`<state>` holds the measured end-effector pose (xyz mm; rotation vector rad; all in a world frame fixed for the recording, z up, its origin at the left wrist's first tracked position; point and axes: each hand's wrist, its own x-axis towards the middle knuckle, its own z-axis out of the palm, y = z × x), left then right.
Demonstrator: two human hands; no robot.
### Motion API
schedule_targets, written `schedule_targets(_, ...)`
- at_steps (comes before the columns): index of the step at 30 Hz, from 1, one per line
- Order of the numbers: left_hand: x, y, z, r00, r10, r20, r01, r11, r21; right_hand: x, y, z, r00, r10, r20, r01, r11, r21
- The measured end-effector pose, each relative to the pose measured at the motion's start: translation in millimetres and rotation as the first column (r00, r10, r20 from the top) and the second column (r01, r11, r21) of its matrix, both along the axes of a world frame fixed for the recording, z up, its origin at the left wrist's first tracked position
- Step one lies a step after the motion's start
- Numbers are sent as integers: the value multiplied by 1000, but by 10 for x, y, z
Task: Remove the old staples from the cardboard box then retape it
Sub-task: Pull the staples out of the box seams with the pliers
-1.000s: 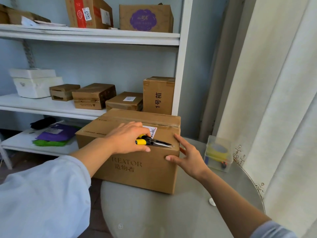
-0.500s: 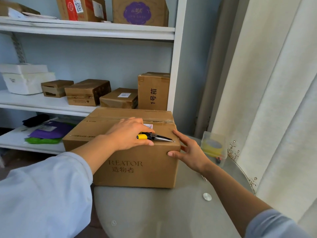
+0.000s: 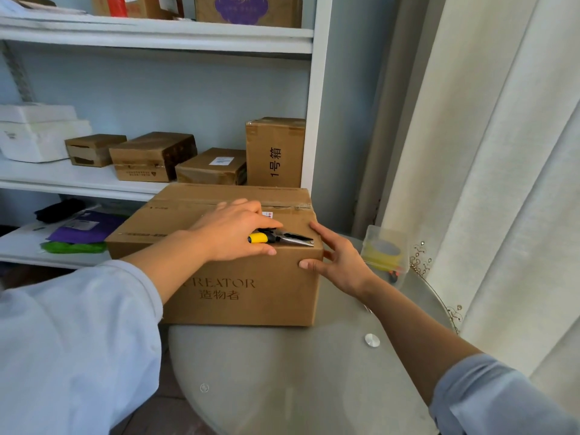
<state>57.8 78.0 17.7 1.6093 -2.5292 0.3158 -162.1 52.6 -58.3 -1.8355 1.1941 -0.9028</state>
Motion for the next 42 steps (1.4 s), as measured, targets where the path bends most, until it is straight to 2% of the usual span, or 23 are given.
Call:
schedule_targets(12, -62, 67, 3, 997, 67, 32, -66, 997, -30, 27, 24, 29, 1000, -8, -7, 8, 1000, 12)
schedule_targets(18, -68, 68, -22, 996, 78, -29, -78, 997, 16, -45, -3, 209, 972, 33, -231, -34, 999, 1)
schedule_targets(21, -72, 57, -34, 996, 83, -42, -82, 996, 18, -27, 11, 208, 950, -11, -313, -8, 998, -62)
schedule_targets(24, -79, 70, -57, 995, 87, -52, -86, 996, 13, -25, 13, 193, 953, -46, -301, 17, 995, -98)
schedule_targets(35, -172, 200, -55, 978, 186, -100, -185, 983, 16, -14, -1, 140, 981, -45, -190, 37, 998, -45)
schedule_targets(42, -222, 331, -89, 962, 235, -137, -239, 971, -17, 3, 39, 143, 984, -49, -171, 45, 999, -29)
